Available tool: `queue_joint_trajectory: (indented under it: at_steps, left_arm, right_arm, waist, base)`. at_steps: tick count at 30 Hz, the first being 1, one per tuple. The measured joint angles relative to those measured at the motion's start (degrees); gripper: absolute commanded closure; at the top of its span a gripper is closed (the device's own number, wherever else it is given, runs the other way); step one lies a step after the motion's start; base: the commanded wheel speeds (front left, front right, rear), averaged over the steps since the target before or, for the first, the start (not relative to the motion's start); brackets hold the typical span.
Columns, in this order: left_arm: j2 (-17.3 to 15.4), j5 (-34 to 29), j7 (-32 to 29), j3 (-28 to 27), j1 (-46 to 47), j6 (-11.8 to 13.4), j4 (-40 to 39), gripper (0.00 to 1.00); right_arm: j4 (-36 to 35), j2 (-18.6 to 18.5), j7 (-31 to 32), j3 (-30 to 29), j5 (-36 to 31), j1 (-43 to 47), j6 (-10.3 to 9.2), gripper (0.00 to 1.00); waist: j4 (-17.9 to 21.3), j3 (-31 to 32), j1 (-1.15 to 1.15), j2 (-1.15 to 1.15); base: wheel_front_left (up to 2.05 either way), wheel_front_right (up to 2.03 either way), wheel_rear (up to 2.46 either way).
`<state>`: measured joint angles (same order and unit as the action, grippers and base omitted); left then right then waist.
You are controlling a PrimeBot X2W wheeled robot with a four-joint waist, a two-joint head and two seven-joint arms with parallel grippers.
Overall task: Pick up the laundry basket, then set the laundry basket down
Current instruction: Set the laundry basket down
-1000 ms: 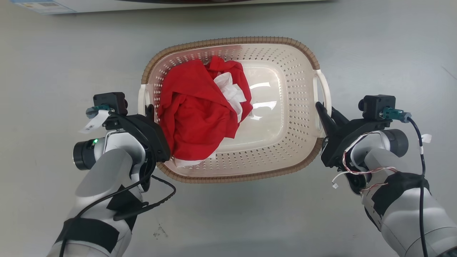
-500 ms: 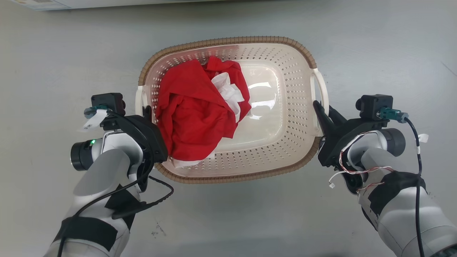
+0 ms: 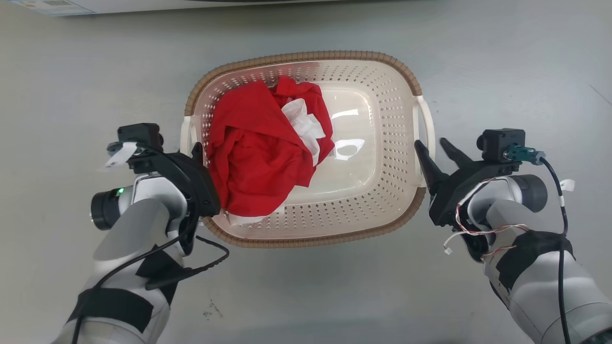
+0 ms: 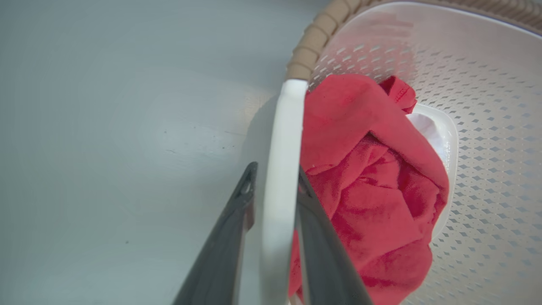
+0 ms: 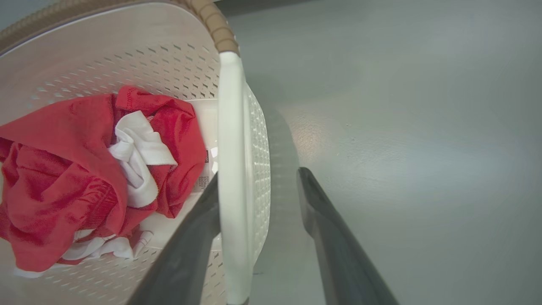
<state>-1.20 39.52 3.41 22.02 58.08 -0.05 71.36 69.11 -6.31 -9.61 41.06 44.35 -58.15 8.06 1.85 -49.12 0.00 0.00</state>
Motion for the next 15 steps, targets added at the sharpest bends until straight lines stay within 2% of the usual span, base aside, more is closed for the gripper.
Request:
queue_joint_trajectory:
  at_steps: [1, 2, 15]
  left_arm:
    - [-0.12, 0.1, -0.16, -0.04, 0.07, -0.05, 0.12, 0.08]
    - [-0.43, 0.21, -0.21, -0.12, 0.07, -0.2, 0.32, 0.0]
    - [-0.97, 0.18, 0.32, 0.81, -0.45, -2.12, 0.9, 0.0]
  right_arm:
    - [0.0, -0.24, 0.04, 0.31, 0.0, 0.08, -0.08, 0.0]
    - [-0.1, -0.55, 0.05, 0.62, 0.0, 0.19, -0.12, 0.0]
    - [-1.89, -0.68, 0.79, 2.78, 0.16, 1.2, -0.51, 0.0]
  waist:
    - [-0.06, 0.1, 0.0, 0.0]
    - [-0.13, 0.26, 0.0, 0.0]
    - [-0.44, 4.36, 0.0, 0.0]
  base:
    - [0.0, 0.0, 0.0]
    - [0.0, 0.0, 0.0]
    - [0.0, 0.0, 0.0]
